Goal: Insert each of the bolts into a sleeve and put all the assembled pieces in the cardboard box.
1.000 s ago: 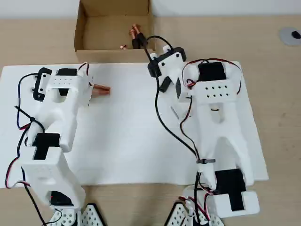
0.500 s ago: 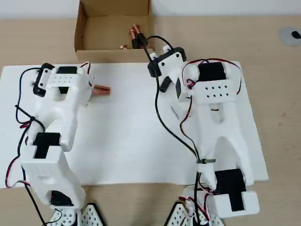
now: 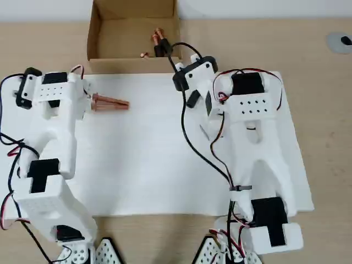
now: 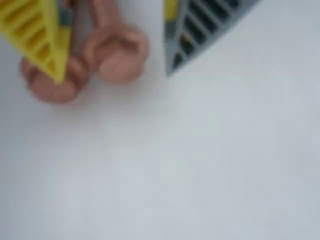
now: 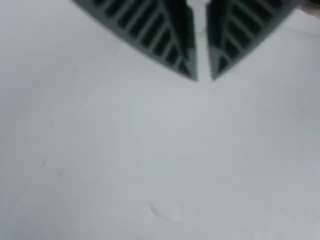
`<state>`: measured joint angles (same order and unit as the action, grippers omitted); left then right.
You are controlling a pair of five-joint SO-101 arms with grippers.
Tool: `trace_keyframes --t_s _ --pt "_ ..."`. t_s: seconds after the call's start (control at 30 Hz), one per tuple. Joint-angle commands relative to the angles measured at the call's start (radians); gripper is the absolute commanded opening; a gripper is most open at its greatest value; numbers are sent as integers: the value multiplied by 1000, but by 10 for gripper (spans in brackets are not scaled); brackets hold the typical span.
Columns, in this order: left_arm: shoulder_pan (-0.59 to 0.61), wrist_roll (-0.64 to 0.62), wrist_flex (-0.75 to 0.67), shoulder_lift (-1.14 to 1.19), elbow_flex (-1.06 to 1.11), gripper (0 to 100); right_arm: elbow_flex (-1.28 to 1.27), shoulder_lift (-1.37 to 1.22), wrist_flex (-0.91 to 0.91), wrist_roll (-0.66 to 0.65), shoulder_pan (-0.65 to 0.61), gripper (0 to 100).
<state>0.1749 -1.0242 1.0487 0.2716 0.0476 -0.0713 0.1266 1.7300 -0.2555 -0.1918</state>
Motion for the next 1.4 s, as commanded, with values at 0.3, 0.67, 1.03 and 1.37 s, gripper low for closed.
trace_keyframes --t_s 0.3,0.67,1.03,1.37 --pt "-71 -40 -86 -62 49 164 50 2 9 6 15 13" --pt "-55 -141 -75 -96 48 165 48 2 5 6 18 13" --pt "-109 -143 48 -97 6 165 56 -96 0 6 21 13" --pt "-130 -193 112 -85 -46 167 58 -105 -14 6 19 13"
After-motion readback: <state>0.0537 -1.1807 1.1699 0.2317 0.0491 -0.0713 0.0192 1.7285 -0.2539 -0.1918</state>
